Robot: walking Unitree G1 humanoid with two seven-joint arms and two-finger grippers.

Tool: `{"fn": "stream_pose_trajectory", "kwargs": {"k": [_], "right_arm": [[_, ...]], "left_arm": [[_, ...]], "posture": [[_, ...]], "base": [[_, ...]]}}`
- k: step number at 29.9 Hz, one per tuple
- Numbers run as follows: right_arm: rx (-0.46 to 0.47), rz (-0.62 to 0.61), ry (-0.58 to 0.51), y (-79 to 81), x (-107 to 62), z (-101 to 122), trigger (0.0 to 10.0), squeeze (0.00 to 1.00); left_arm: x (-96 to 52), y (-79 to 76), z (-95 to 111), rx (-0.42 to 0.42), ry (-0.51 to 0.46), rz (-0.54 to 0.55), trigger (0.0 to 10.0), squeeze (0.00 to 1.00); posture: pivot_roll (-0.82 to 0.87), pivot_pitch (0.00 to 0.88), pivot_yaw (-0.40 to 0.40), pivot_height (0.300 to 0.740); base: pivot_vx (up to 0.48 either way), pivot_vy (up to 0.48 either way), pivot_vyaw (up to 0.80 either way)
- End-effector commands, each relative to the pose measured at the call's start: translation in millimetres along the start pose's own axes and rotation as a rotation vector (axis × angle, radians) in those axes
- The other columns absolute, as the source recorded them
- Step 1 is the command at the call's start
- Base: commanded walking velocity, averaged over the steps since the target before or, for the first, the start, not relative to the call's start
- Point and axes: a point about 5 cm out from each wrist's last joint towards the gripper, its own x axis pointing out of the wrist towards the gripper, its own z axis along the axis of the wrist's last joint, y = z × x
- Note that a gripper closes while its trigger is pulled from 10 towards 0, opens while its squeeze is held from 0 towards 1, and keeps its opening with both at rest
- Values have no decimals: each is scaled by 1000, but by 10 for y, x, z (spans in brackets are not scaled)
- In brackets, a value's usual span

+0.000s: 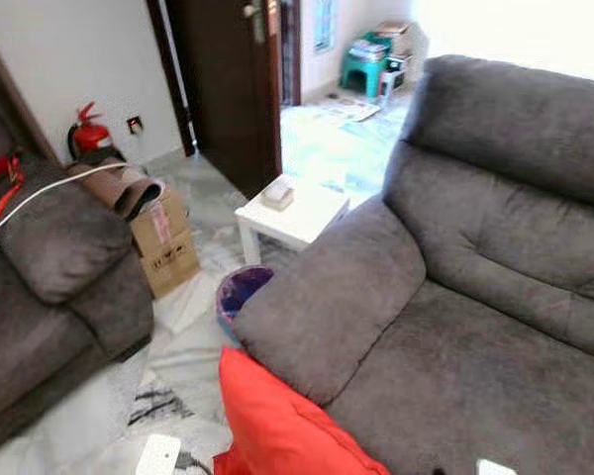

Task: Move the pillow to the sofa from floor

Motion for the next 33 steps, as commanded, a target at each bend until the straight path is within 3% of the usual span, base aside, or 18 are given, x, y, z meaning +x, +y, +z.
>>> {"fn": "stream_pose_trajectory", "kwargs": {"k": [1,2,3,4,7,9,13,15,17,20,25,33], "right_arm": [[31,16,-69,-15,-1,79,10000,0],[32,30,-95,-4,9,124,10000,0],[32,44,-120,1,15,165,10000,0],[31,61,-159,0,13,220,10000,0],[30,77,-206,-14,-11,262,10000,0],[28,83,-223,-19,-23,274,10000,0],[47,61,-252,-44,-42,290,10000,0],[62,85,-262,20,-57,271,10000,0],[65,102,-270,54,-67,266,10000,0],[73,117,-300,90,-65,323,10000,0],[50,135,-319,104,-41,397,10000,0],[19,152,-367,23,-40,546,10000,0]], "left_arm": [[-9,172,171,24,-152,46,10000,0],[-30,264,225,30,-213,62,10000,0],[-86,452,270,27,-284,90,10000,0],[-202,714,405,37,-417,139,10000,0],[-377,890,655,55,-578,191,10000,0],[-450,917,766,62,-629,203,10000,0],[-512,765,833,133,-685,157,10000,0],[-496,588,746,110,-657,113,10000,0],[-489,511,716,114,-641,94,10000,0],[-510,357,821,75,-667,55,10000,0],[-508,290,873,63,-670,44,10000,0],[-532,346,892,50,-660,66,10000,0]], "posture": [[104,61,43,740],[104,61,43,740],[107,59,42,740],[111,54,40,740],[116,50,36,740],[126,49,35,740],[137,47,36,740],[130,42,34,740],[131,38,30,740],[126,34,23,740],[109,13,9,740],[102,0,0,740]], "base": [[0,0,0],[0,0,0],[0,0,0],[0,0,0],[0,0,0],[0,0,0],[0,0,0],[0,0,0],[0,0,0],[0,0,0],[0,0,0],[0,0,0]]}}
